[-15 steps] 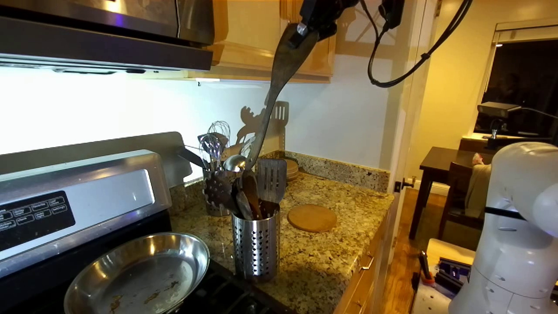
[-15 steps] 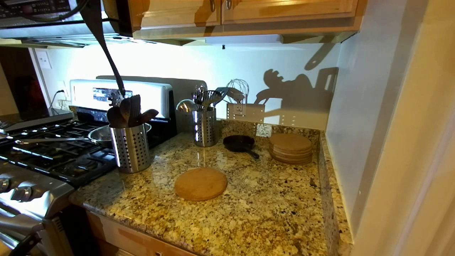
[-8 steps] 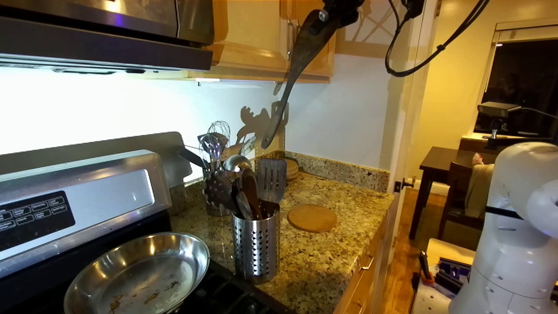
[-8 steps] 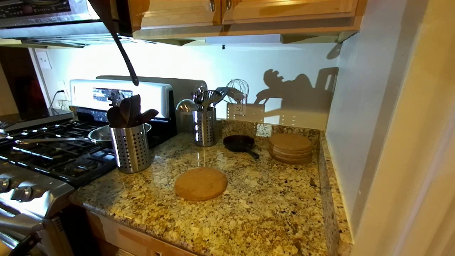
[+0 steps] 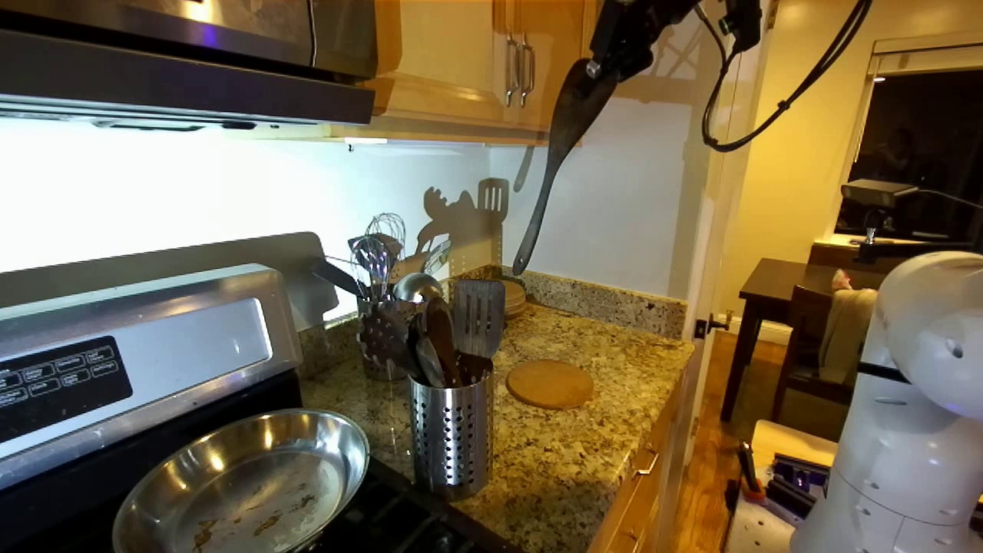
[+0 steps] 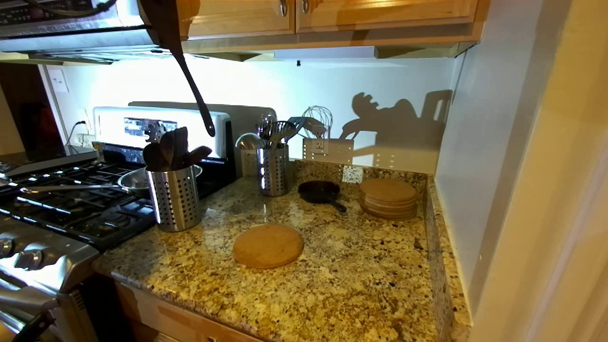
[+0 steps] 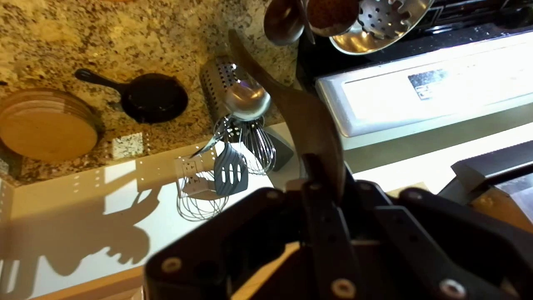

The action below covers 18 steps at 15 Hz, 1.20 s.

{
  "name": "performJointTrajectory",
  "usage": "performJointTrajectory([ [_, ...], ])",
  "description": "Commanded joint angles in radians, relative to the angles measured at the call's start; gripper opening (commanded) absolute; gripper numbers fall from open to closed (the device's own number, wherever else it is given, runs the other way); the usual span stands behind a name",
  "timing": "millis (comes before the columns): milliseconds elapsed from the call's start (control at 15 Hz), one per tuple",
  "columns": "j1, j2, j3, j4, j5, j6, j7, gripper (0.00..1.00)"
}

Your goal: Pick up the wooden spoon from the utensil holder and put it on the countertop.

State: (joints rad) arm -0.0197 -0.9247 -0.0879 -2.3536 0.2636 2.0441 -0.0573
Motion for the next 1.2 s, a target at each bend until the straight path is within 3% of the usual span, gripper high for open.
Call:
performJointTrajectory([
  [0,0.005,0.017,-0.038,-0.032,0.003,-0.058,0.008,0.08],
  [800,0.018,0.236,-0.161,-0.093,0.189,-0.255,-0.102,0.08],
  [1133,0.014,0.35,-0.194,-0.108,0.286,-0.261,-0.23,0.08],
])
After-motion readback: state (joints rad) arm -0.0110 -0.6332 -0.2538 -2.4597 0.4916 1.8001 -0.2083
